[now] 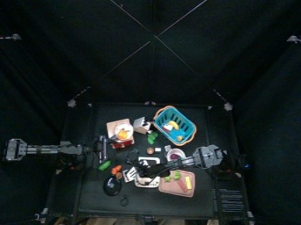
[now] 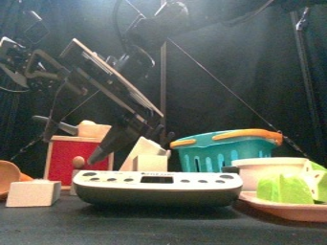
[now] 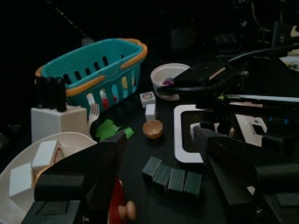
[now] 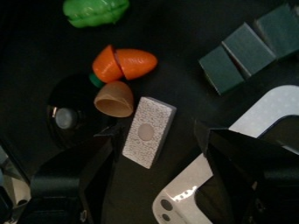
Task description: Grab rice
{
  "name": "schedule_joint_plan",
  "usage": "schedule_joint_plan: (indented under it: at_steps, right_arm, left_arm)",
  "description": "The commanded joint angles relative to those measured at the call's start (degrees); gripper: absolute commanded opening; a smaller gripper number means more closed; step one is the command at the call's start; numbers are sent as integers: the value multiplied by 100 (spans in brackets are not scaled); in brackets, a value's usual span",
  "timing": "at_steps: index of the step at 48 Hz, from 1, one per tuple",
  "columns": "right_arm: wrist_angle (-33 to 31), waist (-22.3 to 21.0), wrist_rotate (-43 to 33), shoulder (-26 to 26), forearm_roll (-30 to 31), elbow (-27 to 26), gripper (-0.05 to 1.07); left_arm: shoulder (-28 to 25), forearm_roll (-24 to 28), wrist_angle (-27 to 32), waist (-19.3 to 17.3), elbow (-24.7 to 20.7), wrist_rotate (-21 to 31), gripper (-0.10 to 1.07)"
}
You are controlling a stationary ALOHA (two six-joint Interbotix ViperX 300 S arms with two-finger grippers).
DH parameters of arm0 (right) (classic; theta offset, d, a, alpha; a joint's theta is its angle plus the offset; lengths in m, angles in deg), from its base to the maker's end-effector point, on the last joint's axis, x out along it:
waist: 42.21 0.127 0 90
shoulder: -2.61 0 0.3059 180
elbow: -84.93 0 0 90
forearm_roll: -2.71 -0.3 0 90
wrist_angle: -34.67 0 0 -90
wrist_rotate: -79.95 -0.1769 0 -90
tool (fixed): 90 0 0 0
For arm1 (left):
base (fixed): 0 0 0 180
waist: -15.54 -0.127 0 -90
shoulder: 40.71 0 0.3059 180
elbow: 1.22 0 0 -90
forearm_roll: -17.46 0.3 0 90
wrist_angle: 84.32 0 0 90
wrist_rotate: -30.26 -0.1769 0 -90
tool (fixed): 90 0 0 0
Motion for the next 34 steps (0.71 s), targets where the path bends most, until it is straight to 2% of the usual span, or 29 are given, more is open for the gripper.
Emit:
schedule_joint_plan:
  at_steps: [1,6,11,16,19,25,30,34]
  right_arm:
    - [26,-123,9,475,387,79,96]
    - [35,-308,0,519,747,202,96]
    - [88,-492,0,492,940,202,96]
    - [193,-694,0,422,949,176,96]
    - [281,-756,0,378,932,158,96]
    - [352,-782,0,334,993,149,96]
    - [343,-782,0,378,1099,185,96]
    - [343,-782,0,404,1143,193,96]
  left_arm:
    - [70,-123,-53,-132,-79,18,96]
    - [70,-343,-97,-325,-167,26,96]
    - [70,-809,-105,-615,-308,35,96]
    - [44,-1529,-105,-1055,-422,35,96]
    - [26,-2162,-62,-1397,-448,26,96]
    - [9,-3050,70,-1758,-422,0,96]
    - [9,-3217,229,-1802,-413,0,96]
    - [9,-3226,580,-1802,-448,18,96]
